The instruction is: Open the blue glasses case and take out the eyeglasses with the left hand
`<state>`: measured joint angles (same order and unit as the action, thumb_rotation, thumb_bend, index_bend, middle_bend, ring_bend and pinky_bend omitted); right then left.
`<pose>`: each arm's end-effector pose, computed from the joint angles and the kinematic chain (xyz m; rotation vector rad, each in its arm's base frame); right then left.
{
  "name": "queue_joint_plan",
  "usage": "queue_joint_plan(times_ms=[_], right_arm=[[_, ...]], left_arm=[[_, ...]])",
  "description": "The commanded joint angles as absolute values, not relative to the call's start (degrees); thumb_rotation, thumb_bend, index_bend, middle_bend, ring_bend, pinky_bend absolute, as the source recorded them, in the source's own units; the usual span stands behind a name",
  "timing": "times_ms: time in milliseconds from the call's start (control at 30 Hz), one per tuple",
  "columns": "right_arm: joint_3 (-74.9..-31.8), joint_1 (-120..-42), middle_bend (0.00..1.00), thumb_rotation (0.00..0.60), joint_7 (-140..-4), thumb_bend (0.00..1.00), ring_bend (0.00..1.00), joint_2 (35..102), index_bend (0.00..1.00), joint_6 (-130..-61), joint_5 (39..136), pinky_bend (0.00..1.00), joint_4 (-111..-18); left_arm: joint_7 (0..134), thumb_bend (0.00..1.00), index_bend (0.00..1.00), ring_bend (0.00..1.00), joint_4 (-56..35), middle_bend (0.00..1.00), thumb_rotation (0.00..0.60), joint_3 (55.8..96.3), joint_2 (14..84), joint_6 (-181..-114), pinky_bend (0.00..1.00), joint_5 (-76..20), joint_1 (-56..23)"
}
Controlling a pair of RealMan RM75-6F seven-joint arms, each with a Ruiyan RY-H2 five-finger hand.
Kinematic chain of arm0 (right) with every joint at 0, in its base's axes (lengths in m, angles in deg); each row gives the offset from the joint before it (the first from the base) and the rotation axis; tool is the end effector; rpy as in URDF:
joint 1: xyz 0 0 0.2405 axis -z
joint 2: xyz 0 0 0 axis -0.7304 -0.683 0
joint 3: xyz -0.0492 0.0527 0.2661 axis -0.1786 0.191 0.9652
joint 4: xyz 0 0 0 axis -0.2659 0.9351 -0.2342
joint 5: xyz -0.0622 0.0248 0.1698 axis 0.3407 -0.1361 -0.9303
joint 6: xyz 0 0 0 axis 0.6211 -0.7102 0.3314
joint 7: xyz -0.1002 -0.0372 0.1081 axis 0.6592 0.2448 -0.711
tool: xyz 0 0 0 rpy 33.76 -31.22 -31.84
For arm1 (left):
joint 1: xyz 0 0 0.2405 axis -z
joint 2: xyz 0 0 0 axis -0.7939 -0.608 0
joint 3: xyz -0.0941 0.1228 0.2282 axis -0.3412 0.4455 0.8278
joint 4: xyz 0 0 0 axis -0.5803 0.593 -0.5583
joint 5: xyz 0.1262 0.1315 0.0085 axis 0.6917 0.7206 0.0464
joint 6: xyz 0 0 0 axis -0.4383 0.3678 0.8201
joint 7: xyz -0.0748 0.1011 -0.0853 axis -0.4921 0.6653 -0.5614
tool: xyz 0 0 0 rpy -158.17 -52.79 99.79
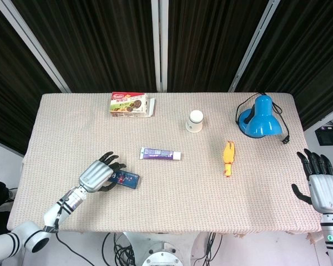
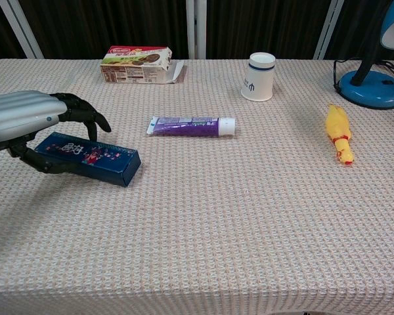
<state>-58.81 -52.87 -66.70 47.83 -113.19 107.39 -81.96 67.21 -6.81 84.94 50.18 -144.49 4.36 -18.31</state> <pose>-0.3249 -0.2005 0.2005 1.3846 -0.8657 0.8109 -0.2187 0.3056 0.0222 -2.1004 -0.7660 -0.9600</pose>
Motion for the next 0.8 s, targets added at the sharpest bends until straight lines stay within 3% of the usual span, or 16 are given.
queue_joint_plan(times_ms=[33,800], right_arm=[[-58.8,-52.9,0.00,0.600,-66.6,0.25,0.00,47.8,0.00,-113.1,107.4,0.00,-82.0],[-58.9,-53.0,0.00,0.600,-67.6,0.23,0.00,48.2,0.00,-113.2,107.7,0.00,-81.1]], left_arm=[[66.9,0.36,0.23,0.12,-6.8,0.38,0.600,85.0,50.2,-144.6,0.10,4.3,-18.2],[64.7,0.57,0.31,0.20,-3.3,0.59,0.600,84.4,49.0,-141.6,0.11,-0.1,-17.1]])
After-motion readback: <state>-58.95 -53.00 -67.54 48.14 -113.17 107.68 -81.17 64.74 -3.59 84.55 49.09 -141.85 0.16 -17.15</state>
